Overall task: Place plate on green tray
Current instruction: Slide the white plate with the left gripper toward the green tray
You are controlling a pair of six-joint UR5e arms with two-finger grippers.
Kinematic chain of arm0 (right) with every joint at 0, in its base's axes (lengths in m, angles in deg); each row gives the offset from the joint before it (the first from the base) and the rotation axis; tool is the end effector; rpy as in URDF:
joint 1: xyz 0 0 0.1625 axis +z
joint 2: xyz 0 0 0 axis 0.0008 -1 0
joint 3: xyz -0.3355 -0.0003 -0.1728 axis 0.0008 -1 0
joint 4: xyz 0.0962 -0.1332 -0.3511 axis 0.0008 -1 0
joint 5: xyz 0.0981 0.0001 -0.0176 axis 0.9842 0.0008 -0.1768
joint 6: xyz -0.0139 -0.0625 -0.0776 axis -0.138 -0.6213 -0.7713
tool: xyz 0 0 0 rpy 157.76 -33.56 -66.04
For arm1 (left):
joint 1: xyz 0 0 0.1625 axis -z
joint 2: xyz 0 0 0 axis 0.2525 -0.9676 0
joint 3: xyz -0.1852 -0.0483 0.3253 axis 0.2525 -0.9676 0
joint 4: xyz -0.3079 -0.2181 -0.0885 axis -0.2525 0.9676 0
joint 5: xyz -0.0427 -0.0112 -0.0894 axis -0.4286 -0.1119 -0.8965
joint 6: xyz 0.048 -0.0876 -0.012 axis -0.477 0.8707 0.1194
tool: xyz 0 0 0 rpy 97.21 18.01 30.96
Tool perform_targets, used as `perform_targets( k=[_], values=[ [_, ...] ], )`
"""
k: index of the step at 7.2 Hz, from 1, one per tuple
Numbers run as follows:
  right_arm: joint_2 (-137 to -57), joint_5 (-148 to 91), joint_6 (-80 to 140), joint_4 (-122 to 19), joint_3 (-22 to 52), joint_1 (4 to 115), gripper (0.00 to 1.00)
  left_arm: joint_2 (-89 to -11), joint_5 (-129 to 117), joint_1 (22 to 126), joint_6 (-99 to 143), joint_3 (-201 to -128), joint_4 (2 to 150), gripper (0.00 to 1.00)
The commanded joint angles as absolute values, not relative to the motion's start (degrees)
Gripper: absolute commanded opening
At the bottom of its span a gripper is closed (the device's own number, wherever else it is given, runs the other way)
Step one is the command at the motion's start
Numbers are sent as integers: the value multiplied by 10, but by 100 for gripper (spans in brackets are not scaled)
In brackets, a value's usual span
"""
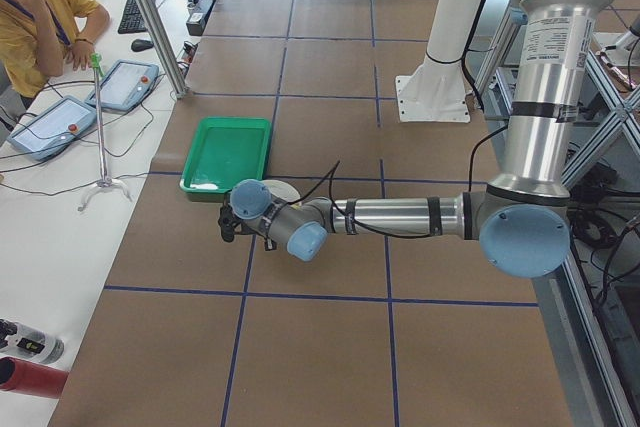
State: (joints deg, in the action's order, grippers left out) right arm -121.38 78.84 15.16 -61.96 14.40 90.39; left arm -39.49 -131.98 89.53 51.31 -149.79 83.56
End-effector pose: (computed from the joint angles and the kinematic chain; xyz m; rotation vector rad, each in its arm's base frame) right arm 0.0714 -0.4370 0.6245 0.0076 -0.7059 0.0284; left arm 0.0927 -0.5293 0.5642 -0.0807 1.0832 -0.1986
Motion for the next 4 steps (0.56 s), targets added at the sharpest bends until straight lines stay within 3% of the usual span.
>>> perform_targets(
  k=[1, 4],
  values=[
    [-1214, 788, 152, -620, 144, 904, 100, -482, -1318, 891, 553, -1425, 836, 0],
    [-1214, 788, 152, -620, 144, 904, 100, -563, -1318, 849, 601, -1370, 836, 0]
  ],
)
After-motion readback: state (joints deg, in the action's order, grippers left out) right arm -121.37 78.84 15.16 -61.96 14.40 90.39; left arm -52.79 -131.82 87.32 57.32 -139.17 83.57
